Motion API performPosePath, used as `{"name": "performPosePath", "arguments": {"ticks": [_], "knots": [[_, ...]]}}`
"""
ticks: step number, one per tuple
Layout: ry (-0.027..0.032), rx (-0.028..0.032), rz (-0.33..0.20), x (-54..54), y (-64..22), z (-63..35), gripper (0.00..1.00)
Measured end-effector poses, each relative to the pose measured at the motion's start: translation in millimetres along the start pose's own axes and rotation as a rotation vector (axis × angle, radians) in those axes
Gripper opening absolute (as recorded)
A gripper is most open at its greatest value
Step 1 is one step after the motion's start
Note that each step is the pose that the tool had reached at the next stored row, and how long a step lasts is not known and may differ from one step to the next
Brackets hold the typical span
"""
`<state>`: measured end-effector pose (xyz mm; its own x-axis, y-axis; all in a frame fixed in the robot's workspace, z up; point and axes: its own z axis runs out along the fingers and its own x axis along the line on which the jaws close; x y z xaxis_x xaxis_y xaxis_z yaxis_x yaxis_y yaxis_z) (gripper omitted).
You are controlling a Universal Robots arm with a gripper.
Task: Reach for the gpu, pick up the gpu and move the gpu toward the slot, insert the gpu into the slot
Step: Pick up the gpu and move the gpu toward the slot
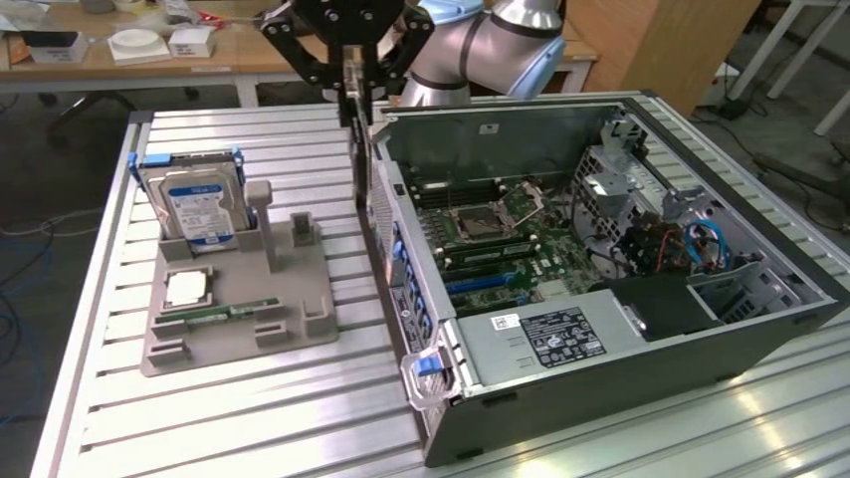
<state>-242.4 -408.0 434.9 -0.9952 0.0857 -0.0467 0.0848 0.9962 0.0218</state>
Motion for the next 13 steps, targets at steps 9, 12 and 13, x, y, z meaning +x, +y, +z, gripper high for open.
{"name": "performPosePath", "arguments": {"ticks": [9,12,13], "knots": [[0.0,0.0001,0.0,-28.5,2.5,1.4,0.25],[0.0,0.0001,0.0,-38.4,3.2,1.8,0.25],[0.0,-0.0001,0.0,-41.9,3.6,2.1,0.25]]}}
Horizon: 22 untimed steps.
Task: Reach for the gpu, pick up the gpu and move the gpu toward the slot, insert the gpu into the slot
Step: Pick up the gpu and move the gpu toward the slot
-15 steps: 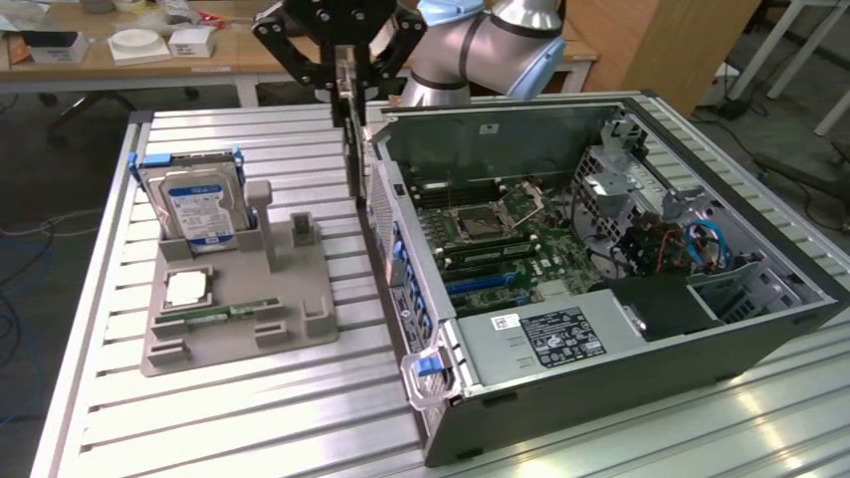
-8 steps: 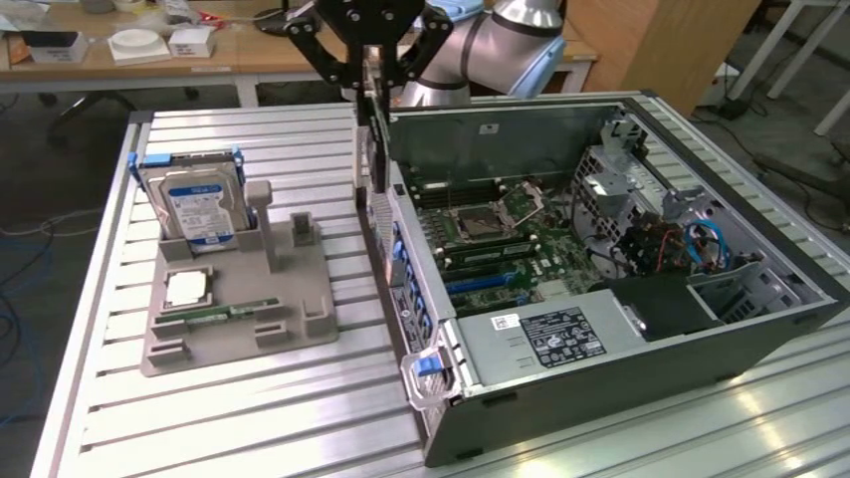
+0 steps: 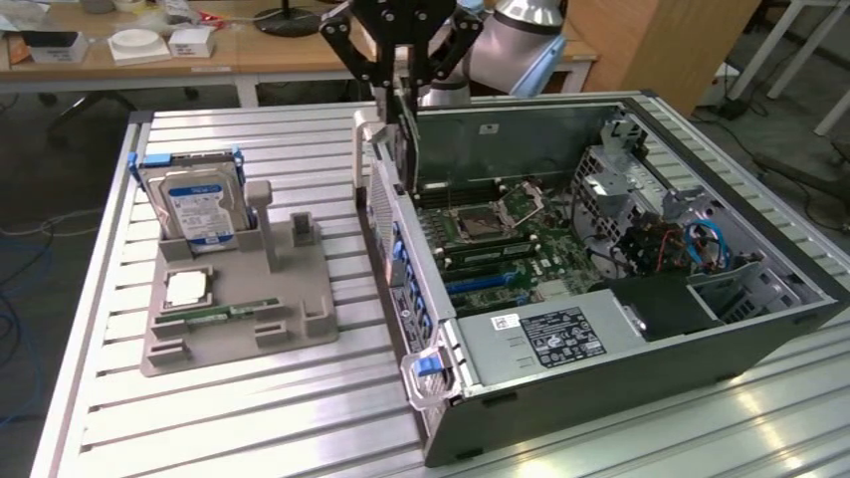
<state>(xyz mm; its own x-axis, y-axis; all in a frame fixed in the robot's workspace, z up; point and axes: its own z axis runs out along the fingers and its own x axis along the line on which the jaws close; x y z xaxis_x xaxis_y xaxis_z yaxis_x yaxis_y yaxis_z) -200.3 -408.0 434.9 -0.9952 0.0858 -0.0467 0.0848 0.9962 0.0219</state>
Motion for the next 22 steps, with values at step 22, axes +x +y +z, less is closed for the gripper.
{"name": "performPosePath", "arguments": {"ticks": [22], "knots": [[0.0001,0.0001,0.0,-71.6,6.1,3.4,0.25]]}}
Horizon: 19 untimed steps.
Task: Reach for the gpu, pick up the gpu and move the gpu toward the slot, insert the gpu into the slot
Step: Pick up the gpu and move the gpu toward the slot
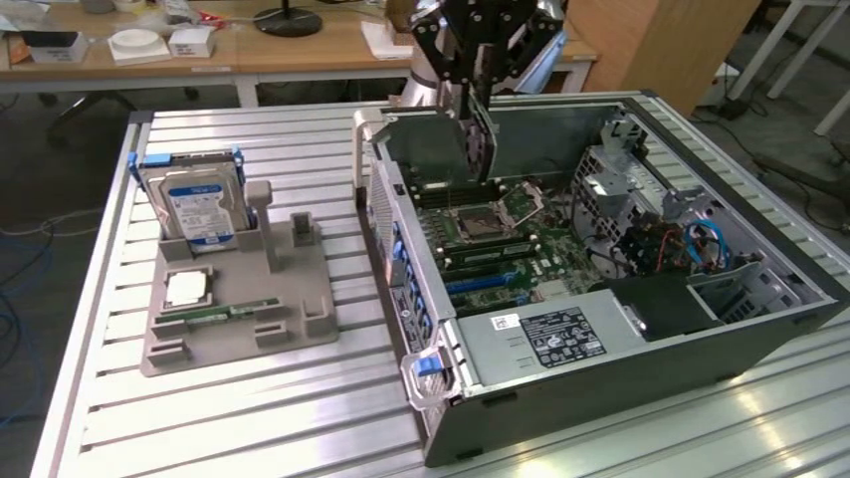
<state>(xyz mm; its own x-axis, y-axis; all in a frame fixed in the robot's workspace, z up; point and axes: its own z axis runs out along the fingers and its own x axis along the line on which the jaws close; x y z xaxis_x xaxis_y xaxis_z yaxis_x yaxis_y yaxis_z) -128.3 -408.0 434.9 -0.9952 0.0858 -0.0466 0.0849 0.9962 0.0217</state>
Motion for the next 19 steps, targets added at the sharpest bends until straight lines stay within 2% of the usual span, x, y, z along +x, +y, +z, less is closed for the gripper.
{"name": "performPosePath", "arguments": {"ticks": [19], "knots": [[-0.0001,-0.0001,0.0,-61.1,5.1,3.0,0.25]]}}
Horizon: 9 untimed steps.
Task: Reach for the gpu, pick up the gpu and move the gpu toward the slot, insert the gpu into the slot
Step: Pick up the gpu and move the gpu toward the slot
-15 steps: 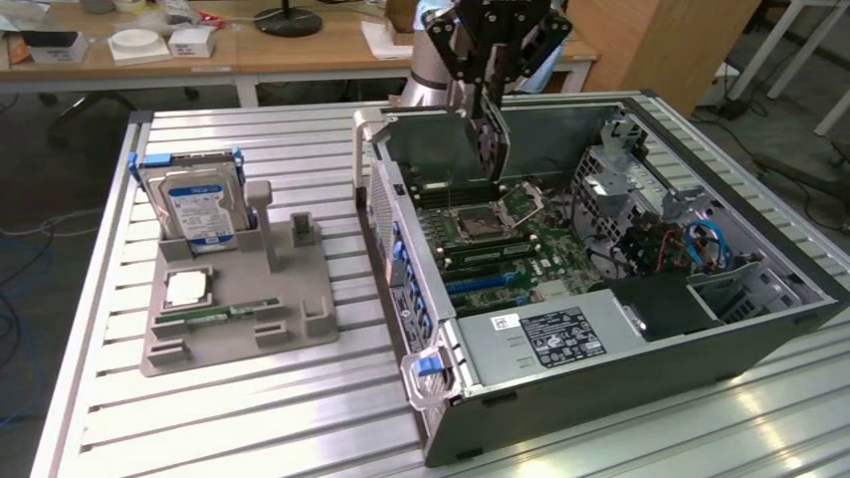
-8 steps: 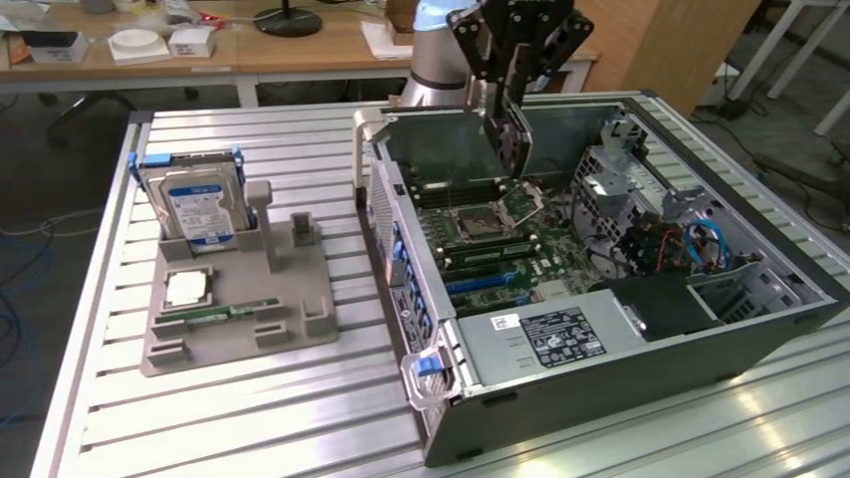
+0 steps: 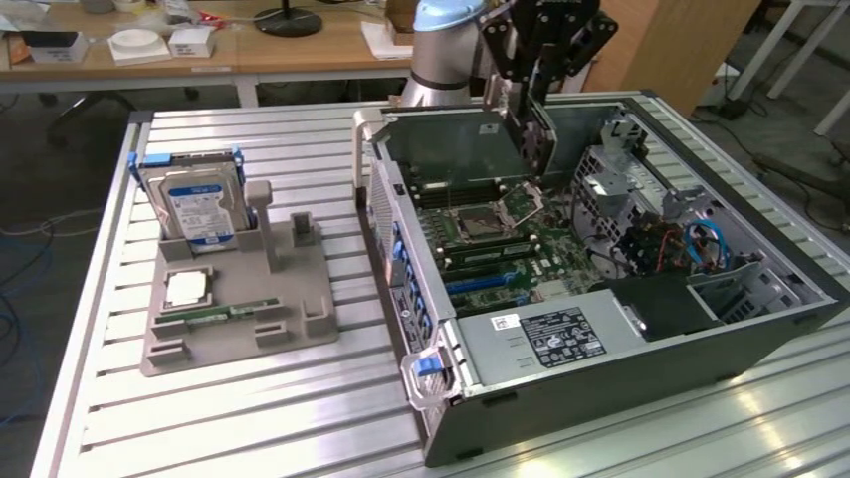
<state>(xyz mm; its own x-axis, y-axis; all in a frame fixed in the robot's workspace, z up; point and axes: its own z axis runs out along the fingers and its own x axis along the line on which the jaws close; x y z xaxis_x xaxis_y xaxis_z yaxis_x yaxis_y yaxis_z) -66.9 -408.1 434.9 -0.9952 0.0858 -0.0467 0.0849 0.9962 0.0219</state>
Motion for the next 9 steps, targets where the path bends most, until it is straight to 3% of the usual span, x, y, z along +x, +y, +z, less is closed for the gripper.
{"name": "performPosePath", "arguments": {"ticks": [9], "knots": [[0.0001,0.0002,0.0,-24.3,2.1,1.1,0.25]]}}
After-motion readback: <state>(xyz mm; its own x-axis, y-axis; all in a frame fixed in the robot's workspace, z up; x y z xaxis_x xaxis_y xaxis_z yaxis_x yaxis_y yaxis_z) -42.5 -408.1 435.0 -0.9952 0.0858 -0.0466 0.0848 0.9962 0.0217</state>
